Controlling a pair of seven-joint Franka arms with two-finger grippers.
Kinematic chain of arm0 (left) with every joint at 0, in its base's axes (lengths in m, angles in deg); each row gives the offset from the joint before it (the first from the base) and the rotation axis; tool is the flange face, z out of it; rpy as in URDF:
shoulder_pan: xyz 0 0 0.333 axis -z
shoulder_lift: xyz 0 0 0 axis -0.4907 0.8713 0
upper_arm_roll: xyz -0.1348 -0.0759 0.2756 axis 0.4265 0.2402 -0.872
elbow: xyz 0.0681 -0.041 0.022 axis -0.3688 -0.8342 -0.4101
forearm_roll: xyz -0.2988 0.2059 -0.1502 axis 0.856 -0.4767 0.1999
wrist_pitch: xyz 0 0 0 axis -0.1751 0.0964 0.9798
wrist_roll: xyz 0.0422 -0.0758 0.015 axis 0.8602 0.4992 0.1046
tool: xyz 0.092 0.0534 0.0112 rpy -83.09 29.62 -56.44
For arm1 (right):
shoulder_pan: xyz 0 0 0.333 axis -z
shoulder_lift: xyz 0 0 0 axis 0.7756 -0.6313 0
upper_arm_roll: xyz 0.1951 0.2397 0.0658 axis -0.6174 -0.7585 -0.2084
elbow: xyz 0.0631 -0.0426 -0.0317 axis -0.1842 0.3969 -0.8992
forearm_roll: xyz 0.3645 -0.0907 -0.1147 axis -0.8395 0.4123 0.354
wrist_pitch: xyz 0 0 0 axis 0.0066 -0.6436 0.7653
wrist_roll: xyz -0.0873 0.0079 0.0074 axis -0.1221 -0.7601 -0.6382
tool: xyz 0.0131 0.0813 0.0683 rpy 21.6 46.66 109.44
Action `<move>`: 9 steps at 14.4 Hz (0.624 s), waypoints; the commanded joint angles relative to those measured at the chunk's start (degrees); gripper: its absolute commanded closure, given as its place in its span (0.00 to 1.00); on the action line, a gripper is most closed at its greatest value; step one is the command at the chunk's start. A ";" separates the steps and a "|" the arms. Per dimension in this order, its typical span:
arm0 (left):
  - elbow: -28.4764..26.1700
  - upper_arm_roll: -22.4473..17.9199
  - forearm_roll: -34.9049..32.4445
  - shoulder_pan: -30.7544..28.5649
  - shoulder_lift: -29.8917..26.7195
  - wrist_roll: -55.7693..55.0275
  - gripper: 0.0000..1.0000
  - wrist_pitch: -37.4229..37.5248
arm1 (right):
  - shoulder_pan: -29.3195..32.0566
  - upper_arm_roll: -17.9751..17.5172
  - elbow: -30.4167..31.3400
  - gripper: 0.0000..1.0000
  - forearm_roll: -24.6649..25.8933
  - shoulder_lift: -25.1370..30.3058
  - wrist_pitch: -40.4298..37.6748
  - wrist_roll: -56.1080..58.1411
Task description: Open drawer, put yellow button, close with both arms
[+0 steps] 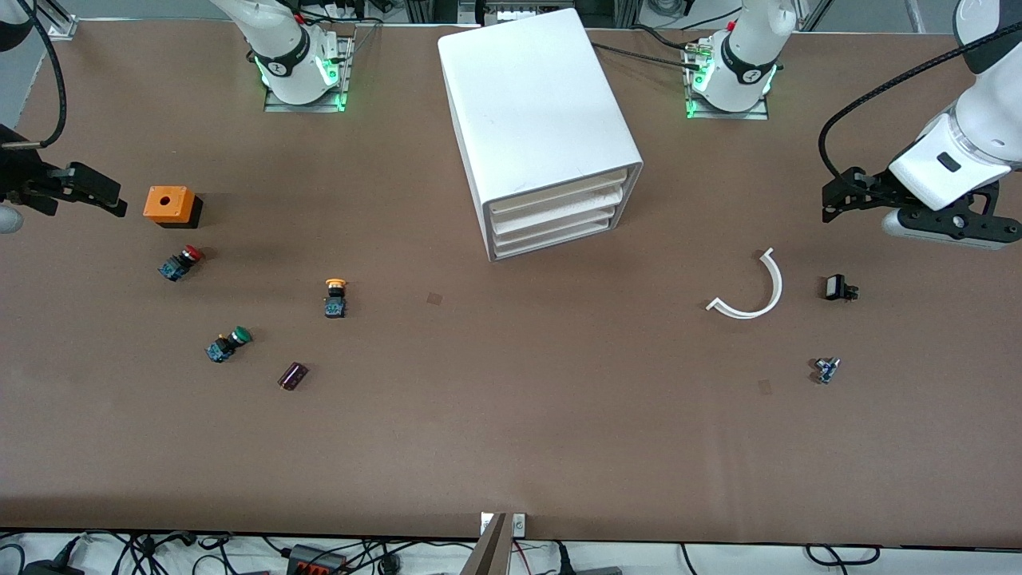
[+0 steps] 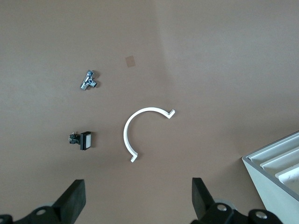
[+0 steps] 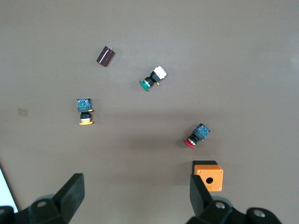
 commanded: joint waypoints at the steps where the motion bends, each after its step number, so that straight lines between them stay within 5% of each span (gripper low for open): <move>1: 0.56 -0.16 0.78 -0.22 -0.43 0.90 0.00 1.06 | 0.57 -0.46 1.59 0.00 0.67 1.43 -0.06 0.71; 9: 0.56 -0.16 0.78 -0.22 -0.34 0.90 0.00 1.06 | 0.48 -0.55 1.50 0.00 0.58 0.99 -0.32 1.23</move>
